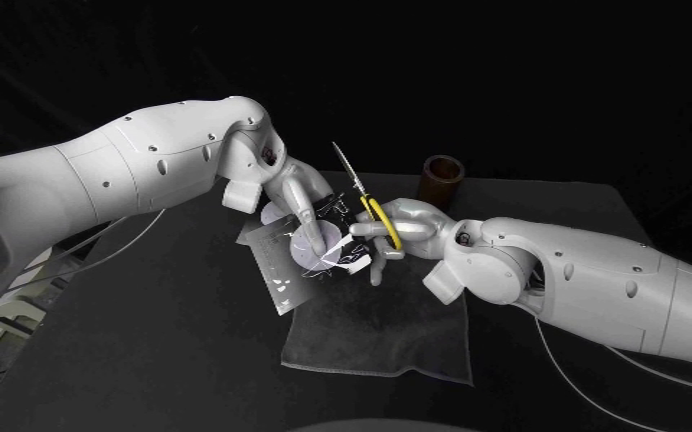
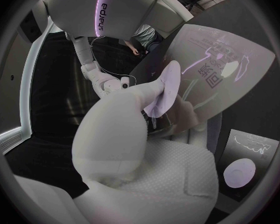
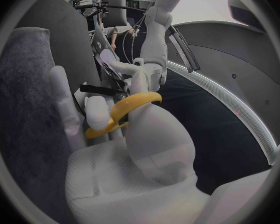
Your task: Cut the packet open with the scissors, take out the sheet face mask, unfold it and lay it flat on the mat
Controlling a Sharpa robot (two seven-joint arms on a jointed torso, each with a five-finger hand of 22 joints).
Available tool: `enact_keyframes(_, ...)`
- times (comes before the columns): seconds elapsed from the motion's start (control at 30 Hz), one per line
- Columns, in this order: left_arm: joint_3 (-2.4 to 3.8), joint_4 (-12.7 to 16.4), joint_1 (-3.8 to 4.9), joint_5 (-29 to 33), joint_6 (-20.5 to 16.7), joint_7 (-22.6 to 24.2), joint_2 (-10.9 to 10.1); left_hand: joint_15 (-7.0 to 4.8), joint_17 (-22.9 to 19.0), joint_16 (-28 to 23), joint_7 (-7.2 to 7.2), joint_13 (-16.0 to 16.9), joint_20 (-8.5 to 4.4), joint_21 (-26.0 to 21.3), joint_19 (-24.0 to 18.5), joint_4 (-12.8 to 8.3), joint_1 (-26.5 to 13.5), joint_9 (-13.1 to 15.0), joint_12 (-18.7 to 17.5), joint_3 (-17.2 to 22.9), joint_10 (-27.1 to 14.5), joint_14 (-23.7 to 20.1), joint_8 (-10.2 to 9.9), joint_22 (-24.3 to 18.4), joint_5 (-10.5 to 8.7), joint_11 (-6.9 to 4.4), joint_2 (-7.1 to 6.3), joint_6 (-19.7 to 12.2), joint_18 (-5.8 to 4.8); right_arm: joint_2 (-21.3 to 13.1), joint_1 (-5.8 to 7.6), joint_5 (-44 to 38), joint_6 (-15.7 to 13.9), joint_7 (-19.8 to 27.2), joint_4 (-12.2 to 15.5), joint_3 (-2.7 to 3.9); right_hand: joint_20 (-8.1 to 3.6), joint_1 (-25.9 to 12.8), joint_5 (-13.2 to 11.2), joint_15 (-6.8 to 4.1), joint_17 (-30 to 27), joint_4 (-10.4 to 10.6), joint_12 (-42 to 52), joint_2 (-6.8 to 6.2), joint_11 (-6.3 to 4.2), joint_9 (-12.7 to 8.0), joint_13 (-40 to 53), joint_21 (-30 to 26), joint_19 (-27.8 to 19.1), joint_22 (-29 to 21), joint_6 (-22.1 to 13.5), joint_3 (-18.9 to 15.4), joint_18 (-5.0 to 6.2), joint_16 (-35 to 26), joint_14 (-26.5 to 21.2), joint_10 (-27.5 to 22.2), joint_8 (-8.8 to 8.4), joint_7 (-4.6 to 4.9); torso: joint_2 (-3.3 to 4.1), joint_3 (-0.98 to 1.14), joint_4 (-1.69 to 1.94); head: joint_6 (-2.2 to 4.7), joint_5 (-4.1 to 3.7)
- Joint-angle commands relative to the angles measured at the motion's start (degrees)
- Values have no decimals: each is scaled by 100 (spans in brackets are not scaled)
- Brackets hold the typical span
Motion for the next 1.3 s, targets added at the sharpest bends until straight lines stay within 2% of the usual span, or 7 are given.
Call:
enact_keyframes(0.03,3,2,2,15,592,1,14,-38,10,-32,5,9,1,18,-54,-6,-10,259,37,29,33,16,19,9,21,-18,48,30,60,-6,-1,-38,88,52,33,8,-664,77,3,-380,-9,-42,61,209,-55,11,7,65,567,39,270,127,878,674,1078,138,62,-26,-3,-1,-1,-5,-5)
enact_keyframes(0.23,3,5,2,19,484,24,13,-37,10,-32,6,9,2,18,-55,-5,-13,261,37,29,32,15,18,9,22,-17,48,28,59,-9,-2,-44,-85,39,55,8,-766,612,-2,-505,30,-164,104,219,-211,2,-15,180,520,133,527,992,883,771,1083,405,144,-191,-3,-3,4,-1,-20)
enact_keyframes(0.37,3,-1,2,118,390,80,13,-35,11,-33,9,10,4,18,-58,1,-22,264,37,28,30,14,13,8,21,-15,49,21,58,-4,-2,-86,-183,-4,61,8,-806,782,-4,-532,48,-380,80,206,-237,-2,-24,250,476,193,616,1378,875,813,1086,507,181,-211,-4,-9,4,-6,-25)
enact_keyframes(0.63,2,13,2,408,270,158,9,-33,12,-34,10,10,6,17,-61,4,-28,266,36,27,27,13,11,7,21,-13,49,17,57,-7,-3,-142,-273,-67,83,7,-822,489,-8,-544,25,-777,13,191,-256,-2,-16,398,365,324,675,1803,871,869,1079,638,229,-228,-4,-10,6,-4,-36)
enact_keyframes(1.0,1,43,2,599,-111,313,-49,-27,13,-39,15,10,12,13,-72,12,-44,275,31,24,15,4,3,4,22,-8,46,4,55,-72,-8,-161,-652,31,136,7,-884,507,-9,-616,4,-797,57,111,-339,145,44,555,250,467,760,2476,875,924,1073,962,426,-299,-4,-7,5,4,-56)
enact_keyframes(1.27,-5,103,2,685,-599,426,-138,42,29,-66,106,-29,70,-25,-148,67,-145,290,-92,-110,-276,-60,-148,-26,19,87,-4,-243,47,-209,-22,-124,-988,193,237,7,-886,22,-9,-617,-12,-790,-17,-285,-342,333,82,725,148,624,672,3717,874,1008,1074,1052,584,-298,-3,-5,1,29,-71)
enact_keyframes(1.3,-7,109,2,703,-652,438,-146,69,47,-56,166,-52,88,-31,-162,92,-172,244,-121,-148,-415,-62,-259,-33,22,139,-17,-378,44,-224,-24,-121,-1013,209,250,7,-882,-357,-32,-595,-41,-738,-47,-575,-347,426,103,788,120,682,645,4518,875,1037,1066,1063,668,-290,-3,-4,1,33,-73)
